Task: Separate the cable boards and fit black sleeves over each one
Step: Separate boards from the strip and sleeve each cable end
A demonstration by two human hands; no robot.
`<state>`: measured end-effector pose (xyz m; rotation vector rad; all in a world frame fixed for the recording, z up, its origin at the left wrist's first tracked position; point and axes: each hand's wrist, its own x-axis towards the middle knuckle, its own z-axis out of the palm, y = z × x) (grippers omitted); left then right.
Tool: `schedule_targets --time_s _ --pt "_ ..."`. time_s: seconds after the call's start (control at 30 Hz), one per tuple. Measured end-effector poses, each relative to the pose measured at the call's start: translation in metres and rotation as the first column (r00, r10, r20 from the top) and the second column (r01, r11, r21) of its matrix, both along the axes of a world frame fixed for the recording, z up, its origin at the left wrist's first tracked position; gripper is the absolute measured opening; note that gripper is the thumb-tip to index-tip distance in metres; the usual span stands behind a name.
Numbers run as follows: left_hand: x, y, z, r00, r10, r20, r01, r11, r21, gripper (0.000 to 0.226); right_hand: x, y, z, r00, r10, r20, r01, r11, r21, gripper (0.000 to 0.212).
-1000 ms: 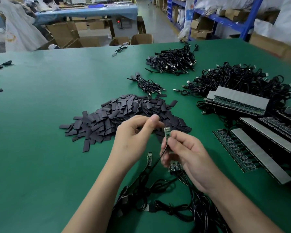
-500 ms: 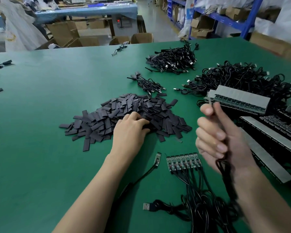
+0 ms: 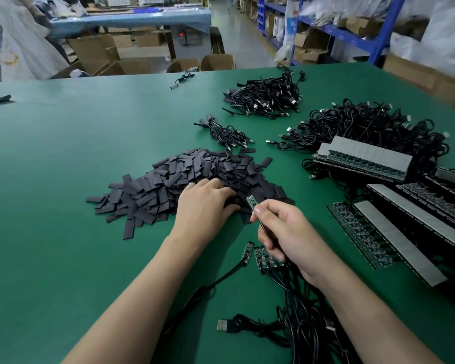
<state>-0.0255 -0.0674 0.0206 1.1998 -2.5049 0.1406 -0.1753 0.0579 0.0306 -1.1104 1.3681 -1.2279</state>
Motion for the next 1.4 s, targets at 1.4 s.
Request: schedule_targets --time_s 1.4 --pt "0.054 0.067 0.007 0.502 0.31 -0.807 0.68 0.435 0.59 0.009 0.008 0.008 -0.006 0.988 0.064 -0.138 -0.084 0.987 -0.139 0.03"
